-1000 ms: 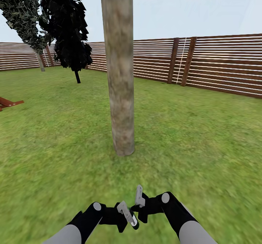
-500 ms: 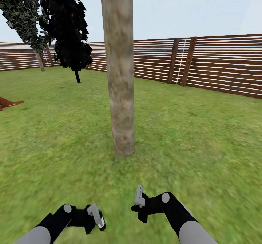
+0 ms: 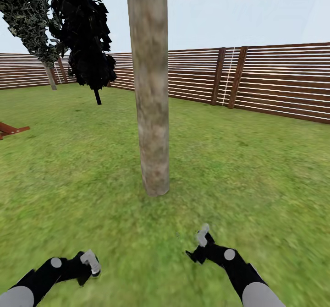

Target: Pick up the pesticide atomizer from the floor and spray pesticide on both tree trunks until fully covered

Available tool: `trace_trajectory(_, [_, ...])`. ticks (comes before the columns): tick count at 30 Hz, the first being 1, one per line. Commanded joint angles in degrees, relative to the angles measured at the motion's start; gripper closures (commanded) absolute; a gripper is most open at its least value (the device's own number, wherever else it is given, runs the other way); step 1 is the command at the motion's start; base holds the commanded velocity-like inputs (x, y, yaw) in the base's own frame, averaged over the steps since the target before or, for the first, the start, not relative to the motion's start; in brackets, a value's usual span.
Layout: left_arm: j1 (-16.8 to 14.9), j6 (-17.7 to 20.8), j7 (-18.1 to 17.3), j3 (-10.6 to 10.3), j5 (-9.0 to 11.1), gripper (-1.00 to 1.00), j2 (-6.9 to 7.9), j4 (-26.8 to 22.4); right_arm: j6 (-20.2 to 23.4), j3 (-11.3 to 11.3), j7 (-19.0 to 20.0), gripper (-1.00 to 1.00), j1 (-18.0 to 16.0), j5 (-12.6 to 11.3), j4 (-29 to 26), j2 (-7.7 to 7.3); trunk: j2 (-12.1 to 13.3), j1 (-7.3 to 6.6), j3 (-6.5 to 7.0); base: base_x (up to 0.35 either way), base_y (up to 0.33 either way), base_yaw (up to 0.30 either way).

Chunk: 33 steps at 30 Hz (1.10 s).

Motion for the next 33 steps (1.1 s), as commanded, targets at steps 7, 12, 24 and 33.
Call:
trace_trajectory(7, [-0.02,1.93,13.04,14.69,1.39,1.00,-0.68,1.51,-0.70,-5.73,-41.32,-1.00,0.73,0.39,16.66,-0.73,-0.02,-0.01,-0.05,0.000,0.000,0.000])
trace_trajectory(12, [-0.02,9.45,19.69,19.42,4.34,1.00,-3.00,3.26,-0.73,-15.54,-48.31,-1.00,1.20,-3.83,18.55,-0.80,-0.02,-0.01,-0.05,0.000,0.000,0.000])
trace_trajectory(24, [-0.04,10.47,24.80,21.06,6.90,1.00,-8.41,2.50,-0.86,-21.32,-48.57,-1.00,1.31,-6.80,18.51,-3.99,-0.02,-0.01,-0.05,0.099,-0.079,0.000])
trace_trajectory(33, [-0.20,11.01,24.75,21.29,6.84,1.00,-8.93,-0.57,-0.85,-21.28,-48.46,-1.00,2.52,-6.71,18.67,-3.99,-0.02,-0.01,-0.05,0.113,-0.259,0.000])
